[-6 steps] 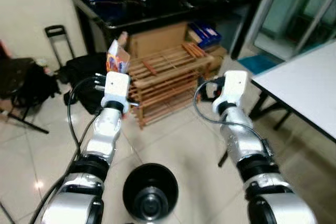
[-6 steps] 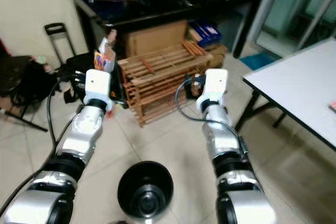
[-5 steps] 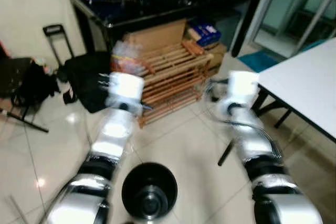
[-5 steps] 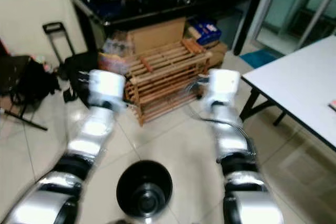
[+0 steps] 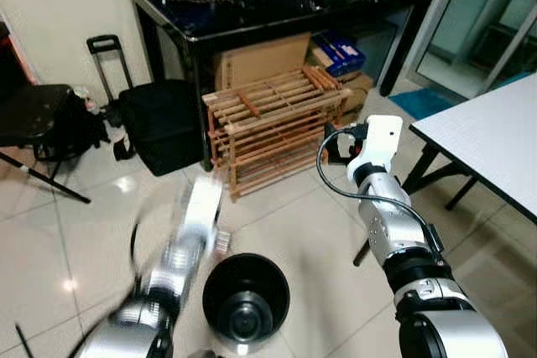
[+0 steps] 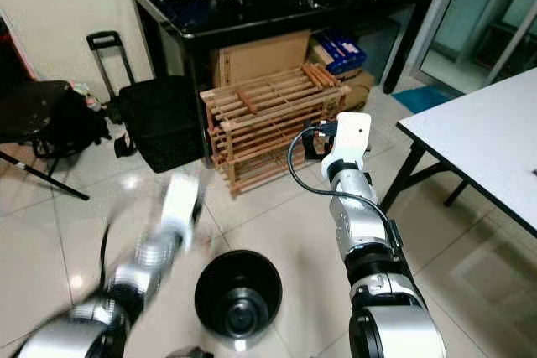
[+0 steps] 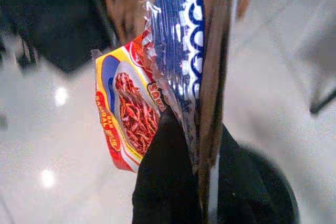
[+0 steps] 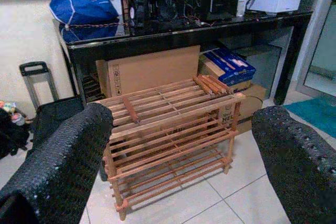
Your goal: Picking trash to rubbish bin
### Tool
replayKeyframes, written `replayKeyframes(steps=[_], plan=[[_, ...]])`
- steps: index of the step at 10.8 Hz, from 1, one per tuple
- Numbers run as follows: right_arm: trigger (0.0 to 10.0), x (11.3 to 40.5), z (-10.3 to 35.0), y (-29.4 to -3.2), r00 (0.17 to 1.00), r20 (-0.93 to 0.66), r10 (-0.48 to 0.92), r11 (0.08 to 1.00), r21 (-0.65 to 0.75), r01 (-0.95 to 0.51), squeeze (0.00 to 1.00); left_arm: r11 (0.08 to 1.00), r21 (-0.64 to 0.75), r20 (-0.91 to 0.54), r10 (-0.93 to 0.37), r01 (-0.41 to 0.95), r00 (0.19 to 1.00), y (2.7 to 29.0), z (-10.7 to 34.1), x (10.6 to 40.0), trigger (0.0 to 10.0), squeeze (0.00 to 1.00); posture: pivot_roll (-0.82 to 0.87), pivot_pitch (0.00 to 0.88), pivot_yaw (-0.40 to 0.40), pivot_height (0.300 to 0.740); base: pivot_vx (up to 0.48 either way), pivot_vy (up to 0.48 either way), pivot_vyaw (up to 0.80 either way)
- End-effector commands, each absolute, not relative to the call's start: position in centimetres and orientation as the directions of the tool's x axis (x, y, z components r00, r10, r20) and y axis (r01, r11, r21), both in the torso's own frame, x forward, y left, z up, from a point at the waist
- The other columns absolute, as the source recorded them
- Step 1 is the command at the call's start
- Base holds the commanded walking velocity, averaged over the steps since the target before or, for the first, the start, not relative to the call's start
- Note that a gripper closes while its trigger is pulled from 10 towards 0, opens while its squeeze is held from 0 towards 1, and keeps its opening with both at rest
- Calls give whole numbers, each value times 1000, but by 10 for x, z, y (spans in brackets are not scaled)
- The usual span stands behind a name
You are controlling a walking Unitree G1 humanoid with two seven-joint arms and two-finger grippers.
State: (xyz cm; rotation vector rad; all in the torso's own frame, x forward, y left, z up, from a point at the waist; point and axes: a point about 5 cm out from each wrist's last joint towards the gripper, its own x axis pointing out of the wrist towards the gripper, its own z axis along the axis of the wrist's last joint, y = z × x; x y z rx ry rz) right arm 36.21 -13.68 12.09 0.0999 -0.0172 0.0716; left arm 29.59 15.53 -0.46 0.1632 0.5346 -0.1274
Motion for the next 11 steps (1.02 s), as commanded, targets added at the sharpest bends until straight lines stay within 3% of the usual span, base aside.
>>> replayKeyframes(steps=[1, 6, 11], plan=[[10000, 364, 126, -140, 998, 38, 58, 994, 93, -61, 0, 984, 96, -536, -76, 150, 841, 153, -7, 295, 10000, 0, 13, 0, -34, 716, 0, 0, 0], [10000, 363, 126, -138, 997, 39, 70, 993, 88, -73, 0, 975, 59, -608, -134, 212, 782, 137, -22, 280, 10000, 0, 0, 0, -40, 716, 0, 0, 0], [10000, 350, 112, -138, 997, 1, 75, 994, 82, -75, 0, 958, 32, -572, -218, 287, 791, 115, -17, 284, 10000, 0, -11, 47, -41, 716, 0, 0, 0]])
